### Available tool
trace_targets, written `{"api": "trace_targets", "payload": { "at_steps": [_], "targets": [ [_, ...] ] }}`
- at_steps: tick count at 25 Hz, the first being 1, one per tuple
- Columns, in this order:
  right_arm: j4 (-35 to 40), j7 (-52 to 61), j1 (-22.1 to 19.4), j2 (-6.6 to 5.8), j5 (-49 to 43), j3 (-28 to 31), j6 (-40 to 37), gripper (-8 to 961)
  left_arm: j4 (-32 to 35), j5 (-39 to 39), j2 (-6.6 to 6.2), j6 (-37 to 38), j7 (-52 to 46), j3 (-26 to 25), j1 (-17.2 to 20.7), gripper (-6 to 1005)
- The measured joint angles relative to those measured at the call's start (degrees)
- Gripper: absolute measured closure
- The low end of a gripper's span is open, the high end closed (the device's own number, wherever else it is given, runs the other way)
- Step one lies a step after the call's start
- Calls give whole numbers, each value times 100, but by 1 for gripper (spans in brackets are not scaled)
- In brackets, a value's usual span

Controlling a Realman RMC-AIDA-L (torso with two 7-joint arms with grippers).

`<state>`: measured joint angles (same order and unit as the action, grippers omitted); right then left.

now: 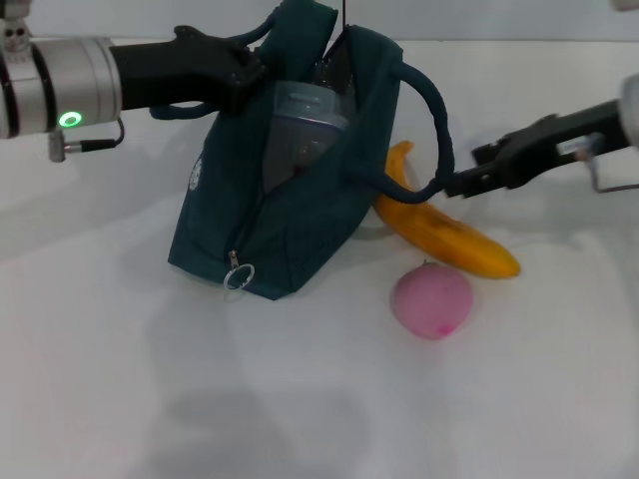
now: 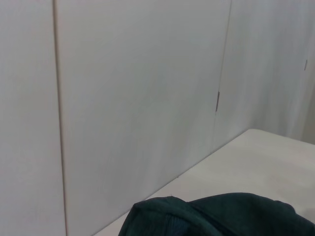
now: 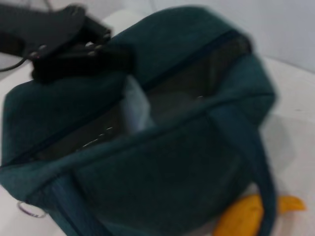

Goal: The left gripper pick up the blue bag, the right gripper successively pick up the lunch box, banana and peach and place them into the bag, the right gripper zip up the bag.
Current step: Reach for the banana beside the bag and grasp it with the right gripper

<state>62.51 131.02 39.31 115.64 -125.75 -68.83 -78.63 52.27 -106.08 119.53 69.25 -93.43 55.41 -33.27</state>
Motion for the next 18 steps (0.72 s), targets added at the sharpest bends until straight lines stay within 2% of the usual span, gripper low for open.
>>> {"api": "trace_targets", "payload": {
  "at_steps": [5, 9, 13, 18],
  "targets": [
    [-53, 610, 369, 16, -268, -795, 346, 261, 0, -2, -11, -267, -34, 282, -47, 962],
    [-108, 1117, 560, 34, -610, -1272, 636, 263, 1, -35, -17, -366, -48, 311, -48, 962],
    [-210, 1373, 663, 37, -708, -1622, 805, 265, 2, -62, -17, -407, -50, 312, -48, 962],
    [-456, 1533, 720, 46, -822, -1787, 1037, 268, 3, -79, -15, -413, -33, 313, -48, 962]
  ]
}}
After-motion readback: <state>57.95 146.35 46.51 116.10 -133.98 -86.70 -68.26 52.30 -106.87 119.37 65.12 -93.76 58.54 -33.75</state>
